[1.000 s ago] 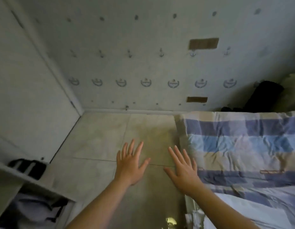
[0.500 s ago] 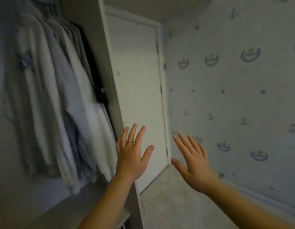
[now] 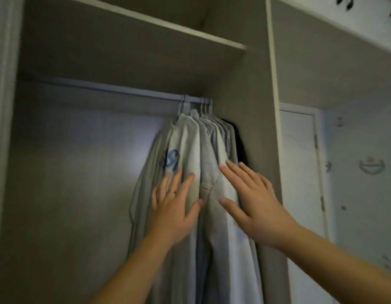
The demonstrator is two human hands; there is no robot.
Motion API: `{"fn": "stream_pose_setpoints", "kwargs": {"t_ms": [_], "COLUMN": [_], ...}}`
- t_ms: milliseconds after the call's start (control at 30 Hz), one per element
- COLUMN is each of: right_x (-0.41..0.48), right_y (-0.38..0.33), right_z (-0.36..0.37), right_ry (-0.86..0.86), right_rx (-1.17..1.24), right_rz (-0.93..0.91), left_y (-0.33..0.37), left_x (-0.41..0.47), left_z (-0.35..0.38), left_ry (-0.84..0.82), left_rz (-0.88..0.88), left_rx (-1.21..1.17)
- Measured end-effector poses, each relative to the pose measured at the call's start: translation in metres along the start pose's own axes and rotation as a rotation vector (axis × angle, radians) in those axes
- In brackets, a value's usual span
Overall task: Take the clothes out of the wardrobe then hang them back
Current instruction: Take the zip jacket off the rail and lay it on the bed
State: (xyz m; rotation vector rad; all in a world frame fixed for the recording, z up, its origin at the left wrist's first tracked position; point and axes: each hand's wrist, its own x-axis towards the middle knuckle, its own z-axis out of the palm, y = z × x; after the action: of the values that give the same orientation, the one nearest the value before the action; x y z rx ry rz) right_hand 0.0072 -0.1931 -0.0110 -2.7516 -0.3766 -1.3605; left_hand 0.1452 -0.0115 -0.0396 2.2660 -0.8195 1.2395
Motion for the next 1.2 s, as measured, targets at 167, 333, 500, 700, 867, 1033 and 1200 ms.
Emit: {"fn": "stream_pose_setpoints", "kwargs": {"t_ms": [167,333,500,700,867,1033,1200], "right_x": [0.104,0.209,0.284,0.331,0.346,0.369,0.381], "right_y": [0.006,0.021,0.035,0.035,0.021,0.012,0.004], "right_z": [0.020,0.028,0.039,0.059,0.068,0.066,0.058], "right_ry": [0.047,0.113,0.073,-0.016,-0.005,0.026,-0.048], "right_rx": [-0.018,-0.093,-0.275,-0.444,-0.504,-0.285,-0.017], "right_rz": [-0.069,-0.059,-0.002,0.074,0.131,0.247,0.441], "left_y": [-0.064,-0.101,-0.118,-0.134,-0.141,-0.144,-0.144], "left_x": [0.058,0.114,0.152,0.201,0.236,0.256,0.259], "left_z": [-0.007,0.000,0.019,0.043,0.049,0.058,0.060], "left_ry": [-0.060,-0.111,-0.198,-0.232,-0.214,-0.198,-0.194], "left_rz": [-0.005,-0.092,-0.138,-0.150,-0.155,-0.125,-0.106], "left_rx": [0.240,0.237,0.169,0.003,-0.191,-0.427,-0.573]}}
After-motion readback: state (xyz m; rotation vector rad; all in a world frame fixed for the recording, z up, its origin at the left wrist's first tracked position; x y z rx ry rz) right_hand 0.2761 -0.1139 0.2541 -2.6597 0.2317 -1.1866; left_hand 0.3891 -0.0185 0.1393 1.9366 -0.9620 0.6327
